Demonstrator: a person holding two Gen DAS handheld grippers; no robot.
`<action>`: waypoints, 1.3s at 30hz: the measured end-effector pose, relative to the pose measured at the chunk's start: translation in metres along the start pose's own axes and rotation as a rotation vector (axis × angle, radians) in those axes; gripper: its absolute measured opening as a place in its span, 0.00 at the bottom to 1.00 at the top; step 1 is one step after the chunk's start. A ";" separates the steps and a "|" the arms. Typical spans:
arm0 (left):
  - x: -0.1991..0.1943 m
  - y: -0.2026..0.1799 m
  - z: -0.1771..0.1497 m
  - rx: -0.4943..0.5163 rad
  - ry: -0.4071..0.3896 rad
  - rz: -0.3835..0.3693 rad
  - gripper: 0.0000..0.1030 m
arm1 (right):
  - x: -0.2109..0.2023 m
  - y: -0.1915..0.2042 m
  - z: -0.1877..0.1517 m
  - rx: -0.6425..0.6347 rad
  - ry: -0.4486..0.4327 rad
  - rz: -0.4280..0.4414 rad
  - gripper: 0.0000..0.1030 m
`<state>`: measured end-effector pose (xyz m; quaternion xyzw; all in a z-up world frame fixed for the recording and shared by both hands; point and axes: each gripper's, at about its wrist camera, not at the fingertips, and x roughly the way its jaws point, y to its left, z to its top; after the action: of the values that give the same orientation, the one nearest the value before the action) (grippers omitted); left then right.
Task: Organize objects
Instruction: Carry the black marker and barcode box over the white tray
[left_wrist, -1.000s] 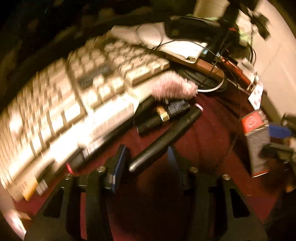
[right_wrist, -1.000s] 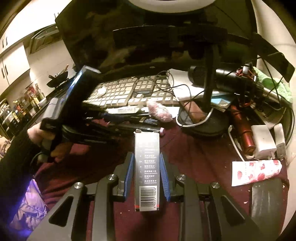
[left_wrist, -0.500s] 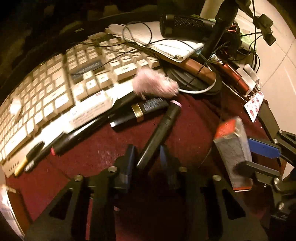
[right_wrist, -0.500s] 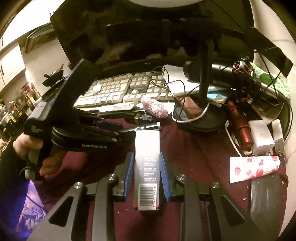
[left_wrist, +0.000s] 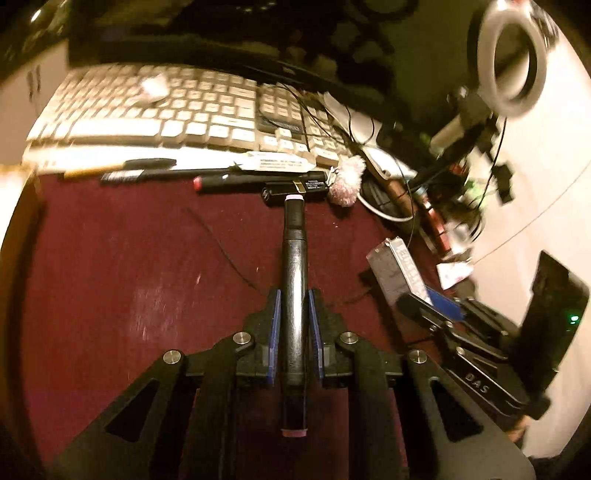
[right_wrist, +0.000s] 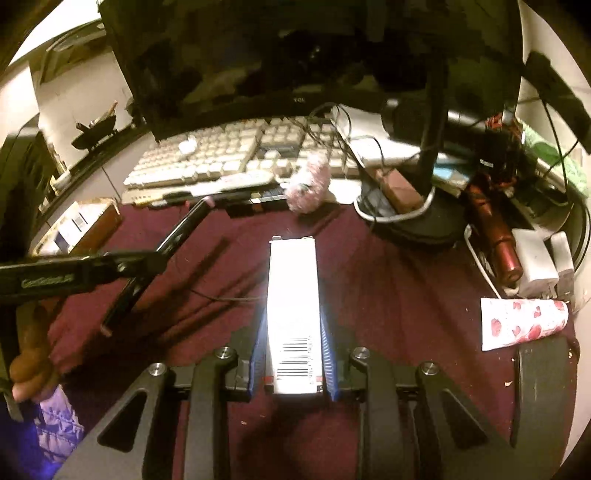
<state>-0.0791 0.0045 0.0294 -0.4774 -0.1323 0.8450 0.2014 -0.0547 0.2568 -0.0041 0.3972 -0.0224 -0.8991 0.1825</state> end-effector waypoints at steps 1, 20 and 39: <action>0.004 -0.006 -0.003 -0.012 -0.013 -0.006 0.14 | -0.003 0.005 0.002 -0.004 -0.013 0.016 0.26; -0.167 0.123 -0.044 -0.348 -0.327 0.215 0.14 | 0.025 0.188 0.049 -0.186 0.006 0.466 0.25; -0.191 0.275 -0.039 -0.721 -0.296 0.364 0.14 | 0.074 0.302 0.044 -0.301 0.135 0.630 0.25</action>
<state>-0.0158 -0.3263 0.0385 -0.4062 -0.3600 0.8260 -0.1519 -0.0383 -0.0552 0.0300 0.3979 0.0009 -0.7638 0.5082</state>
